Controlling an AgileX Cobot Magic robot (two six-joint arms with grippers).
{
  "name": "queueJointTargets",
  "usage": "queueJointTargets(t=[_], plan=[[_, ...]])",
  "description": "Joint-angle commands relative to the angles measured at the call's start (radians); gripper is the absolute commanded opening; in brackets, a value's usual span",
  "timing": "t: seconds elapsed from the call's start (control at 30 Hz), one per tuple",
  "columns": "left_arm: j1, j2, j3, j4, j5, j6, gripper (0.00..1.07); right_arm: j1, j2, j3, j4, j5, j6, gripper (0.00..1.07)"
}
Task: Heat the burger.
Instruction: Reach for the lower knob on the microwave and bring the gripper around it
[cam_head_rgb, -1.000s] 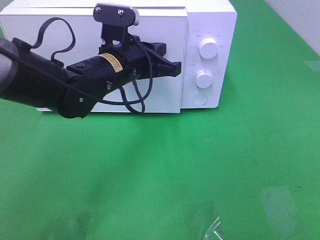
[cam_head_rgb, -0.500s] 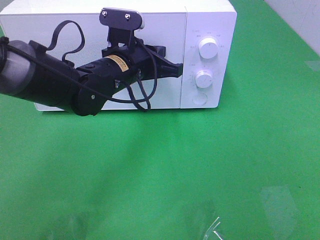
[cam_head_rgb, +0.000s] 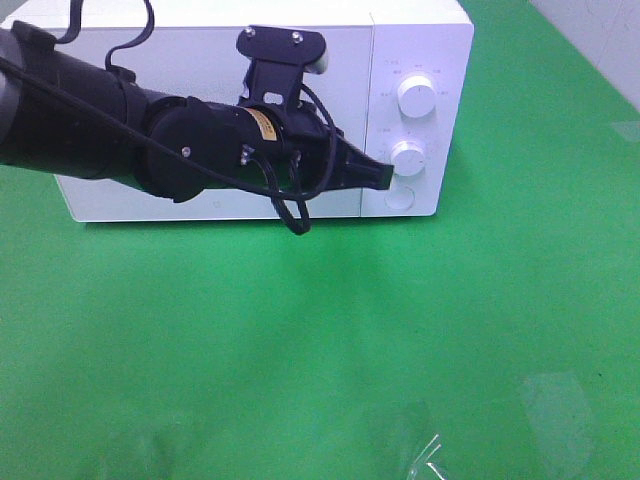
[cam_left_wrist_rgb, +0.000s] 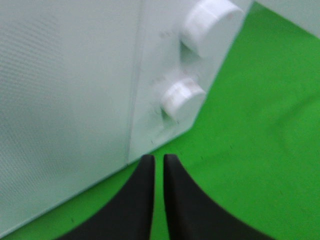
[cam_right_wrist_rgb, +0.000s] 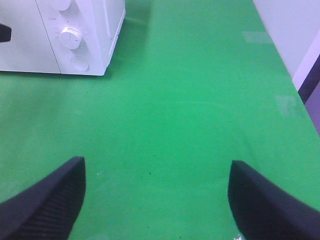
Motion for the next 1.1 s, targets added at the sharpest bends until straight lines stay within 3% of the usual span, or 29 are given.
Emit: queueJointTargets(t=[0.03, 0.07, 0.3, 0.37, 0.63, 0.8, 0.83, 1.03, 1.07, 1.1], plan=[[-0.037, -0.044, -0.007, 0.007, 0.159, -0.001, 0.65, -0.007, -0.026, 0.001, -0.004, 0.002, 0.005, 0.75], [-0.051, -0.059, -0.007, 0.007, 0.224, -0.001, 0.98, -0.007, -0.026, 0.001, -0.004, 0.002, 0.005, 0.75], [-0.059, -0.096, -0.01, 0.003, 0.396, -0.003, 0.98, -0.007, -0.026, 0.001, -0.004, 0.002, 0.006, 0.75], [-0.059, -0.145, -0.01, 0.004, 0.557, -0.002, 0.98, -0.007, -0.026, 0.001, -0.004, 0.002, 0.006, 0.75], [-0.042, -0.24, -0.01, 0.025, 0.829, -0.006, 0.98, -0.007, -0.026, 0.001, -0.004, 0.002, 0.006, 0.75], [0.058, -0.298, -0.01, 0.022, 0.97, -0.057, 0.98, -0.007, -0.026, 0.001, -0.004, 0.002, 0.006, 0.75], [0.115, -0.324, -0.01, 0.022, 1.029, -0.059, 0.98, -0.007, -0.026, 0.001, -0.004, 0.002, 0.006, 0.75], [0.256, -0.389, -0.01, 0.023, 1.136, -0.058, 0.98, -0.007, -0.026, 0.001, -0.004, 0.002, 0.006, 0.75], [0.318, -0.418, -0.01, 0.023, 1.17, -0.058, 0.98, -0.007, -0.026, 0.001, -0.004, 0.002, 0.006, 0.75], [0.318, -0.418, -0.01, 0.023, 1.17, -0.058, 0.98, -0.007, -0.026, 0.001, -0.004, 0.002, 0.006, 0.75]])
